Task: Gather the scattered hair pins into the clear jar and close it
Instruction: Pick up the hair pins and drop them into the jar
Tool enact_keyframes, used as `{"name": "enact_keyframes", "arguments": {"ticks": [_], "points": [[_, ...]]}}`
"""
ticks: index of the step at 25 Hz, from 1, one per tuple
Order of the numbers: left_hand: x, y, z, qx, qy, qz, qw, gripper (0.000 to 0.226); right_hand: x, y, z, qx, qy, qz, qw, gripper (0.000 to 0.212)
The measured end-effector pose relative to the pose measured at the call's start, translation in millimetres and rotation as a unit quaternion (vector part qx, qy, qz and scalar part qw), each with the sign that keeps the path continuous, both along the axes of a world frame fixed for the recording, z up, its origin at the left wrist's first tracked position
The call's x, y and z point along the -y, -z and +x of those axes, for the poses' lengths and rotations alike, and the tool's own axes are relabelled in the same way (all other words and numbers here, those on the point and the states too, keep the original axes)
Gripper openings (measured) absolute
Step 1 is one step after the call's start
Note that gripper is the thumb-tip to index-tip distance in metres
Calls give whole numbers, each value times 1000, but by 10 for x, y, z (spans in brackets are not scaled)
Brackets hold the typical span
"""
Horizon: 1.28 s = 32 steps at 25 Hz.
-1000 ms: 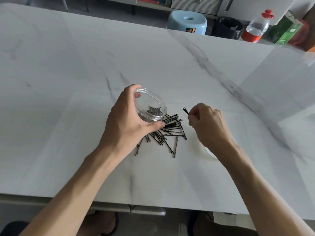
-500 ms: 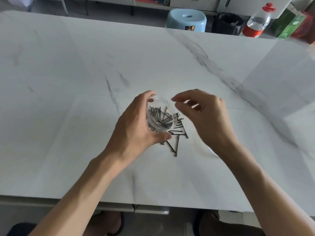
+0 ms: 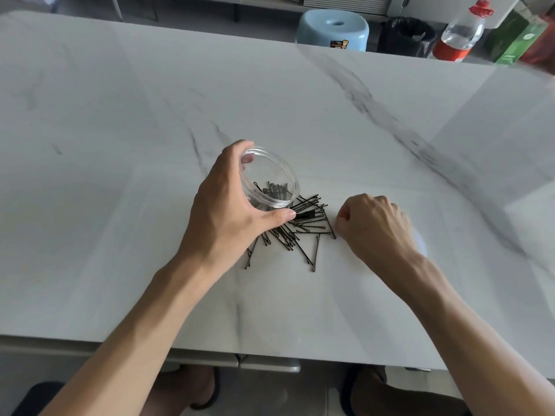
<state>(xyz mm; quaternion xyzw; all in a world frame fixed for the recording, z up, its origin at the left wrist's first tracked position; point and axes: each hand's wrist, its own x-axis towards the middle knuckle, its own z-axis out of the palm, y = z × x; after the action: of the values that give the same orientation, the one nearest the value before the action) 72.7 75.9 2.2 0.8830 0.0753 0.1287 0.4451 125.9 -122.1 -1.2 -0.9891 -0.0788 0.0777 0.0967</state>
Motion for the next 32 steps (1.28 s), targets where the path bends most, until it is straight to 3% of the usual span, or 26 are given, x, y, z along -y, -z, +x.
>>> {"name": "enact_keyframes", "arguments": {"ticks": [3,8,10,13,15,20,25,32], "points": [[-12,4,-1,3,-5,1,1000,96,-21,51,-5,18,-11,15,1000,19],[26,11,-4,-6,-9,7,1000,95,-40,92,-2,45,-40,-66,996,12],[12,15,1,-6,-17,6,1000,95,63,76,22,85,-49,-44,994,10],[8,17,10,-6,-25,-1,1000,94,111,104,-19,109,-190,53,974,6],[30,18,15,-7,-19,1,1000,94,84,153,-54,89,-270,68,956,4],[29,20,18,-8,-19,5,1000,95,120,228,4,38,-248,109,962,28],[39,15,14,-11,-12,5,1000,94,126,289,35,1,-238,109,965,18],[45,20,22,-11,-10,10,1000,95,104,275,-1,-17,-281,120,952,22]]}}
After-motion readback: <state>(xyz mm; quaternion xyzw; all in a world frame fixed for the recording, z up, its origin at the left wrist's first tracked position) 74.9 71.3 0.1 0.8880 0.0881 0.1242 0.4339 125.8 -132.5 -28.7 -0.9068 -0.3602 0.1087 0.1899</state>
